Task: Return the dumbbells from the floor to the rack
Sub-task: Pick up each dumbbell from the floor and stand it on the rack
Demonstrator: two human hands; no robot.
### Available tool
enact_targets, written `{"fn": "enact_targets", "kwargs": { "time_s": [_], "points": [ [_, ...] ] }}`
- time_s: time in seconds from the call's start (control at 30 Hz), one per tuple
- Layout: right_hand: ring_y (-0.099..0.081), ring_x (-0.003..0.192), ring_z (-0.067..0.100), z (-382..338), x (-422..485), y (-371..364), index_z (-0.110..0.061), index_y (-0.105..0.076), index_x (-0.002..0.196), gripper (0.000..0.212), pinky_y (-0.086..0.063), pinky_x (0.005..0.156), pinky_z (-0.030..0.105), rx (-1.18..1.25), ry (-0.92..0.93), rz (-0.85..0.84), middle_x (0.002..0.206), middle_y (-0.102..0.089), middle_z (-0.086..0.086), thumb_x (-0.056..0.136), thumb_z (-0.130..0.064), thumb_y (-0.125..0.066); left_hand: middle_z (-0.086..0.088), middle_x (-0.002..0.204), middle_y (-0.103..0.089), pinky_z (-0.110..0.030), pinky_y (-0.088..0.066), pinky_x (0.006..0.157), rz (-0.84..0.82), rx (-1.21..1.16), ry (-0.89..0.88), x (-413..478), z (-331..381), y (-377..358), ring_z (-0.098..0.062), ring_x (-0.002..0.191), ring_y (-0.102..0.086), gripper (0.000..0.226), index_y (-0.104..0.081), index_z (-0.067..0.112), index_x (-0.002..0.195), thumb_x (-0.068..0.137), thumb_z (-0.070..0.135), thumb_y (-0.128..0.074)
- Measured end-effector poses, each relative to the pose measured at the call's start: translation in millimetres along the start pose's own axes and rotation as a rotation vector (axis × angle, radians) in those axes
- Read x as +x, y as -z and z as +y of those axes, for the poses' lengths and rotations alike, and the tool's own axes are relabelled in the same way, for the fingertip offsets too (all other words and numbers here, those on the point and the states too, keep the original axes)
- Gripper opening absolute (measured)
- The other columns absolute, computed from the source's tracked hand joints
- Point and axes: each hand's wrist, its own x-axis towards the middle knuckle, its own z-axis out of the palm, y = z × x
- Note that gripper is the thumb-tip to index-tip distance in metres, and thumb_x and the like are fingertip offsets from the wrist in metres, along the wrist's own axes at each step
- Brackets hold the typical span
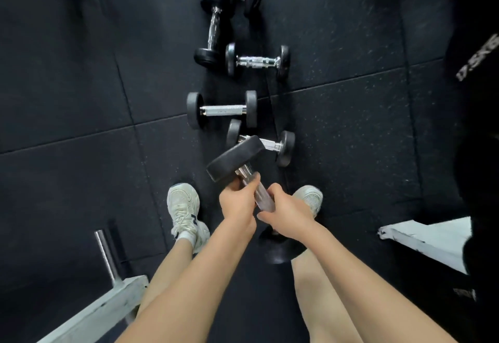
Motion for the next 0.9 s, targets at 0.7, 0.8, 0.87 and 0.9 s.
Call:
{"fn": "enact_targets", "kwargs": {
  "time_s": [0.7,0.8,0.87,0.9],
  "points": [
    [-0.066,0.099,0.025,-9,-379,253,-0.024,-0.049,0.114,0.048,-0.051,0.083,0.035,0.514,-0.092,0.609,0.108,-0.068,-0.001,0.077,-0.048,-0.067,-0.003,0.070,-0.062,-0.042,-0.055,0.085,-0.327,0.428,-0.511,-456,130,-138,-0.029,0.078,-0.064,0.020,-0.059,0.017,0.068,0.075,0.022,-0.078],
    [-0.066,0.097,0.024,4,-393,271,-0.023,-0.053,0.111,0.046,-0.052,0.083,0.036,0.652,-0.144,0.684,0.102,-0.070,-0.002,0.075,-0.048,-0.068,-0.005,0.072,-0.065,-0.041,-0.056,0.082,-0.438,0.581,-0.579,-482,132,-168,-0.029,0.079,-0.065,0.015,-0.065,0.011,0.076,0.075,0.018,-0.078],
    [-0.068,0.094,0.024,18,-401,283,-0.025,-0.056,0.100,0.037,-0.054,0.085,0.041,0.761,-0.141,0.750,0.096,-0.072,-0.001,0.071,-0.043,-0.071,-0.003,0.069,-0.065,-0.043,-0.057,0.082,-0.501,0.695,-0.653,-496,129,-191,-0.030,0.080,-0.067,0.013,-0.064,0.015,0.070,0.074,0.018,-0.077],
    [-0.068,0.094,0.025,26,-405,288,-0.026,-0.055,0.094,0.031,-0.054,0.086,0.043,0.824,-0.137,0.785,0.093,-0.071,0.000,0.071,-0.039,-0.072,-0.005,0.071,-0.066,-0.044,-0.057,0.082,-0.531,0.740,-0.682,-502,125,-204,-0.031,0.082,-0.068,0.016,-0.062,0.018,0.066,0.074,0.019,-0.076]
  ]
}}
